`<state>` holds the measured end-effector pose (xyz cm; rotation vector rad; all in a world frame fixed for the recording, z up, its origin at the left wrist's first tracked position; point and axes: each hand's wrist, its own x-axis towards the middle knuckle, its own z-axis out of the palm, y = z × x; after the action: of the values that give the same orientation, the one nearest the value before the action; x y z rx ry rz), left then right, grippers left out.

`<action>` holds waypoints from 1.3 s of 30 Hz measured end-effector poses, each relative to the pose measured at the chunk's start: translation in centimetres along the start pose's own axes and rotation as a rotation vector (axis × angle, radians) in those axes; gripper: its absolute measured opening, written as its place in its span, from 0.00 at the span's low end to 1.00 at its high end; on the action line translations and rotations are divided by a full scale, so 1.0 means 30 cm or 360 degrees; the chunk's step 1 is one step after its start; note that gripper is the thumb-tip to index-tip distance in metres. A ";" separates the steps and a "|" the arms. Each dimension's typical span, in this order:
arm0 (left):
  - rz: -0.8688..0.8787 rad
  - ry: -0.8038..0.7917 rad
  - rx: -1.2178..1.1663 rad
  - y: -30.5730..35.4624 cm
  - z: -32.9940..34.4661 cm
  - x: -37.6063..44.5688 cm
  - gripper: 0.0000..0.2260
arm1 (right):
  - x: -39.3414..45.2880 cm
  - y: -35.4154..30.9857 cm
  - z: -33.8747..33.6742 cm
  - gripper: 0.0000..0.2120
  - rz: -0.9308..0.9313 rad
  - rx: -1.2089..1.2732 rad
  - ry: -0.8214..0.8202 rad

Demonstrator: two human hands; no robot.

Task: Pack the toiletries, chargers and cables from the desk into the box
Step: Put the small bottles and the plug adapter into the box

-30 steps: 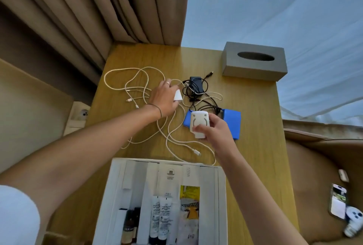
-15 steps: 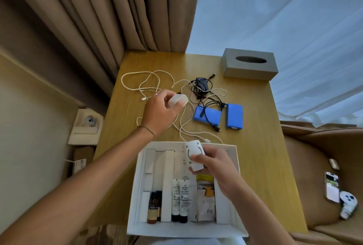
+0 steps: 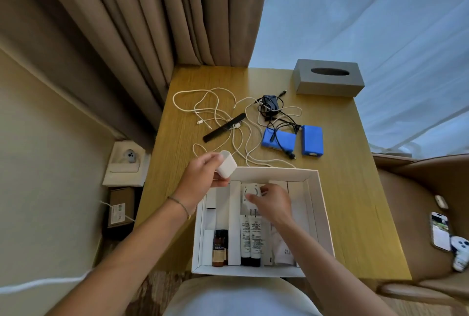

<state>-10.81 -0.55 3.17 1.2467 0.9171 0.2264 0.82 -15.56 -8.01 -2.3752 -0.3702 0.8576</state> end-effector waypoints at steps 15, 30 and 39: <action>-0.0146 -0.0252 0.0770 -0.228 0.076 -0.052 0.11 | -0.036 -0.020 -0.095 0.14 -0.0347 -0.0294 0.0163; -0.0111 -0.0412 0.1646 -0.419 0.283 -0.055 0.08 | -0.147 0.059 -0.221 0.16 -0.0314 -0.0020 0.0155; 0.0151 -0.0494 0.2162 -0.440 0.339 -0.070 0.16 | -0.137 0.055 -0.252 0.14 -0.0348 0.0013 0.0141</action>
<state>-9.25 -13.68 -7.20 2.4721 0.6938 -0.6264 2.75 -21.87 -2.27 -2.3037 -0.5765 0.6494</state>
